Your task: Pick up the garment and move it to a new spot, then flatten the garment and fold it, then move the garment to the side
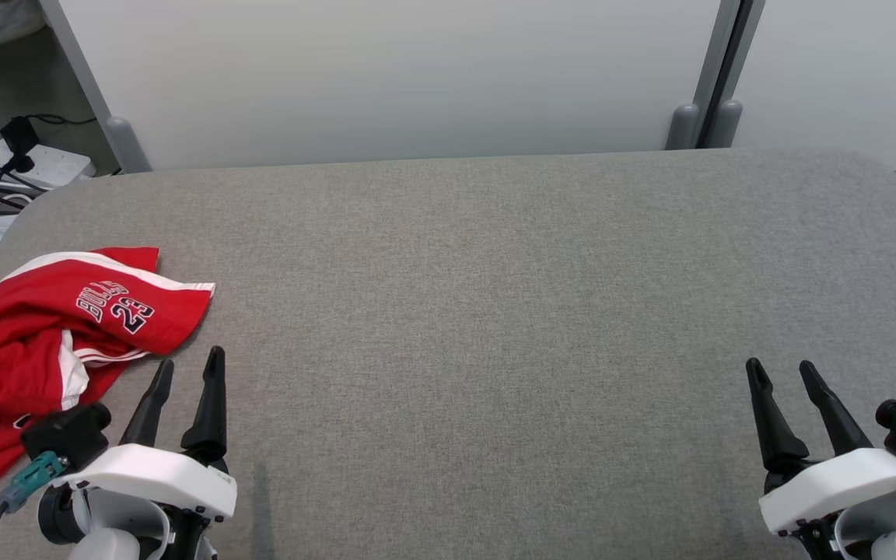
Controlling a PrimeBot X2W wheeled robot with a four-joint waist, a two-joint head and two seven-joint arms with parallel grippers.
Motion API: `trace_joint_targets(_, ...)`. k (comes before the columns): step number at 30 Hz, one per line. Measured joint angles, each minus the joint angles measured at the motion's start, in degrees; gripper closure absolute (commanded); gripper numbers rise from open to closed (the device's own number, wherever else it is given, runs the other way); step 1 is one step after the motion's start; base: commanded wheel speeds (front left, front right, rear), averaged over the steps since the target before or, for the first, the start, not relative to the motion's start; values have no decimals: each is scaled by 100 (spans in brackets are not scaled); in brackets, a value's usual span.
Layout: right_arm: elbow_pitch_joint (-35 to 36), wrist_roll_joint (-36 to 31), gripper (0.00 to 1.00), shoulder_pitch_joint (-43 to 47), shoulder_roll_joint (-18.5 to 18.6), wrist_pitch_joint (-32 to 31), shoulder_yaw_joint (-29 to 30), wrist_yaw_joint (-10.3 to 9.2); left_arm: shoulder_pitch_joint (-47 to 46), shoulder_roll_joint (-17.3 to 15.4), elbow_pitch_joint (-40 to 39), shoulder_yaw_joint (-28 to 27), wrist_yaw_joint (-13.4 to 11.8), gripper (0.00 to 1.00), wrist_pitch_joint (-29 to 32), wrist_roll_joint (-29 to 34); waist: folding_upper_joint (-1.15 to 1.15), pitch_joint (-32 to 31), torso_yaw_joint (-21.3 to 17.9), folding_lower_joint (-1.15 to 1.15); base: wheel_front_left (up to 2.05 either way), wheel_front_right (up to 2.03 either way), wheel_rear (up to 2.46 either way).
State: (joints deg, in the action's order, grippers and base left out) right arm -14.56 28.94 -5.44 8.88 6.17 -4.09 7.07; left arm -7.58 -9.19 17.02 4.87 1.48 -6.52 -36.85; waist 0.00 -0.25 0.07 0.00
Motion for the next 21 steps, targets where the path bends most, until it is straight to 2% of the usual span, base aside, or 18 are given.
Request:
trace_joint_targets(4, -16, -252, 0, 0, 37, 48, -11, 0, -1, -113, 57, 4, 0, 0, 55, 229, 0, 0, 21, 0, 0, 0, 0)
trace_joint_targets(21, -67, -742, 0, 3, 31, 100, -7, 0, -130, -163, 124, 56, -2, 0, 101, 837, 0, 2, 32, 0, 0, 0, 0)
